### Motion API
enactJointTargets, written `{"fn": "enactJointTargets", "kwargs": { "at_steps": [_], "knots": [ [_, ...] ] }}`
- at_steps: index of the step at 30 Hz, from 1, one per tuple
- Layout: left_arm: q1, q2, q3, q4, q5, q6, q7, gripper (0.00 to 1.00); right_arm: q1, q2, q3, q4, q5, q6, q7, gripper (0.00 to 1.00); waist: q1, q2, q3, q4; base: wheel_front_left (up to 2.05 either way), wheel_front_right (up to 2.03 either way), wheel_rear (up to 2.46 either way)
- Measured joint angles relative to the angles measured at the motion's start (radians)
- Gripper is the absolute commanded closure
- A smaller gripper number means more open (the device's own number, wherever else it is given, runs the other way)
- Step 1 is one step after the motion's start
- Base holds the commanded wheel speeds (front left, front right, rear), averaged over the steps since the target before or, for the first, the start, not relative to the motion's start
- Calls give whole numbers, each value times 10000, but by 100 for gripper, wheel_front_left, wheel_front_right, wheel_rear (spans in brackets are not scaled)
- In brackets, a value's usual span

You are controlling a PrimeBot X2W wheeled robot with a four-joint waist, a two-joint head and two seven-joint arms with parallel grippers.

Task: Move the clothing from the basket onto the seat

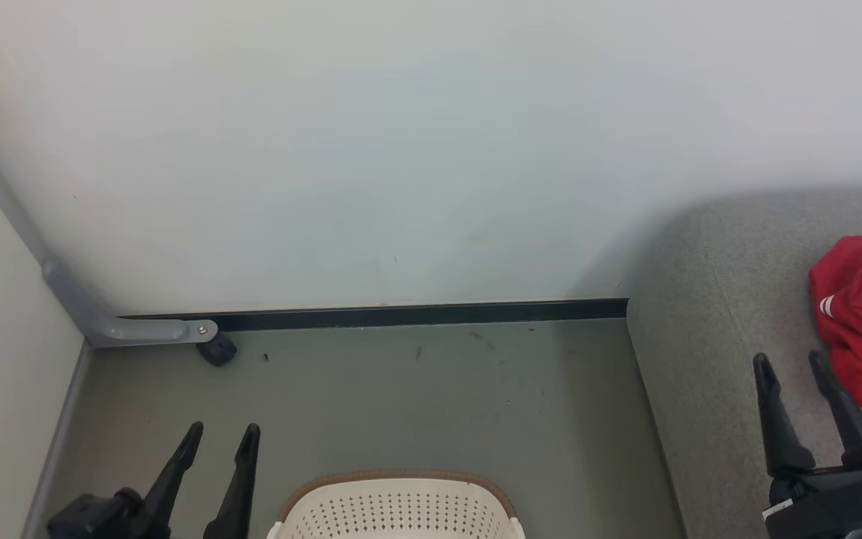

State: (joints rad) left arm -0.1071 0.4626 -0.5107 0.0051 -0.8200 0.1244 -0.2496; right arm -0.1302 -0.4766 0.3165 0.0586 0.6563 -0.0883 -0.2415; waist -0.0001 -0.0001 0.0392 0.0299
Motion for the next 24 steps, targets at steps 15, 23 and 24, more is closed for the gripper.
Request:
{"fn": "enactJointTargets", "kwargs": {
  "at_steps": [15, 23, 24],
  "knots": [
    [1125, -1371, 2320, 58, 1185, 2, -2, 0, 923, 970, 272, -621, -1081, -263, -77, 0, 1, 2, 20, -43, 0, 0, 0],
    [1322, -1714, 2512, -98, 2123, 2, -2, 0, 1005, 1127, 38, -685, -1651, -276, -79, 0, 1, 2, 38, -118, 0, 0, 0],
    [1383, -1745, 2497, -96, 2174, 2, -2, 0, 1007, 1168, -4, -690, -1664, -276, -79, 0, 1, 1, 39, -125, 0, 0, 0]
  ]
}}
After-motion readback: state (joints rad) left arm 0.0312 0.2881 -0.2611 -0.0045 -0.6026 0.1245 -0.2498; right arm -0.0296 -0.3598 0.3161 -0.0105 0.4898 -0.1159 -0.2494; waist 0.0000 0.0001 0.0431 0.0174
